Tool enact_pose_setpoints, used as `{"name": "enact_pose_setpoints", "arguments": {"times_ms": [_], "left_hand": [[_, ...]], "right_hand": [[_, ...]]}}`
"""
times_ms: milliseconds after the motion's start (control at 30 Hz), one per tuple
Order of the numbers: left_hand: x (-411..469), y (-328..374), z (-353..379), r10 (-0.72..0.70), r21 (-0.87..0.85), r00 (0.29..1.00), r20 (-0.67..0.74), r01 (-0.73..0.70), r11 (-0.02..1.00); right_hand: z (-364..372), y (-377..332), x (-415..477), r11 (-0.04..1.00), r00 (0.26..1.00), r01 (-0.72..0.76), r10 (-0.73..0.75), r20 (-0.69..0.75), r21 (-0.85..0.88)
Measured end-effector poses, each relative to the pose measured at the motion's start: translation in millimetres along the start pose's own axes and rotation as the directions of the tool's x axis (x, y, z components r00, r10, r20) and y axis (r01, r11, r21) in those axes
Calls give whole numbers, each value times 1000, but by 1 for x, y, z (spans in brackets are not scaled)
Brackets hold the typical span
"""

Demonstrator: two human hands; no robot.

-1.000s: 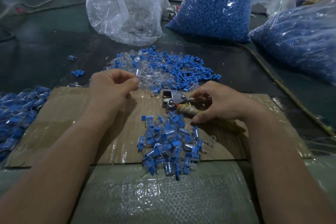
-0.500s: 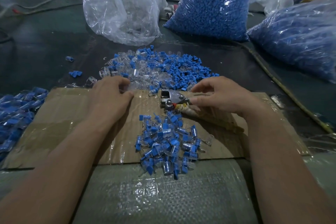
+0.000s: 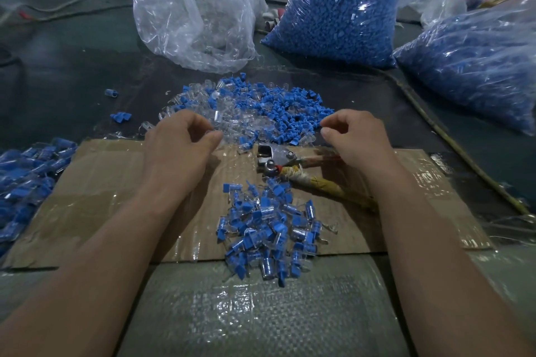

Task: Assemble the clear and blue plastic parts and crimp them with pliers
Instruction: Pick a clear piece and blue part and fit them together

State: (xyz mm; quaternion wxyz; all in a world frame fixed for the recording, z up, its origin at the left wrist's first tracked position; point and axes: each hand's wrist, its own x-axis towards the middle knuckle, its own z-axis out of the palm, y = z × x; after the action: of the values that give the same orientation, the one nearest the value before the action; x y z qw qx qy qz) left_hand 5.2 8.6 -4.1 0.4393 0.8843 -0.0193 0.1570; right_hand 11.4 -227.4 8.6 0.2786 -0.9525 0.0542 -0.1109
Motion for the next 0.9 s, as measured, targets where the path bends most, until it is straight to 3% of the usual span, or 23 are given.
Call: {"name": "enact_pose_setpoints", "arguments": {"times_ms": [267, 400, 667, 900], "left_hand": [[-6, 10, 1, -31, -108, 992, 120, 44, 993], [-7, 11, 0, -16, -180, 982, 187, 50, 982], [-11, 18, 0, -78, -307, 955, 287, 169, 937], [-8, 13, 5, -186, -502, 920, 345, 348, 792]], "right_hand": [[22, -11, 3, 944, 941, 309, -287, 179, -112], [28, -8, 9, 938, 944, 289, -246, 219, -191], [24, -7, 11, 967, 970, 214, -194, 147, -140], [22, -9, 9, 965, 966, 229, -208, 154, -132]]}}
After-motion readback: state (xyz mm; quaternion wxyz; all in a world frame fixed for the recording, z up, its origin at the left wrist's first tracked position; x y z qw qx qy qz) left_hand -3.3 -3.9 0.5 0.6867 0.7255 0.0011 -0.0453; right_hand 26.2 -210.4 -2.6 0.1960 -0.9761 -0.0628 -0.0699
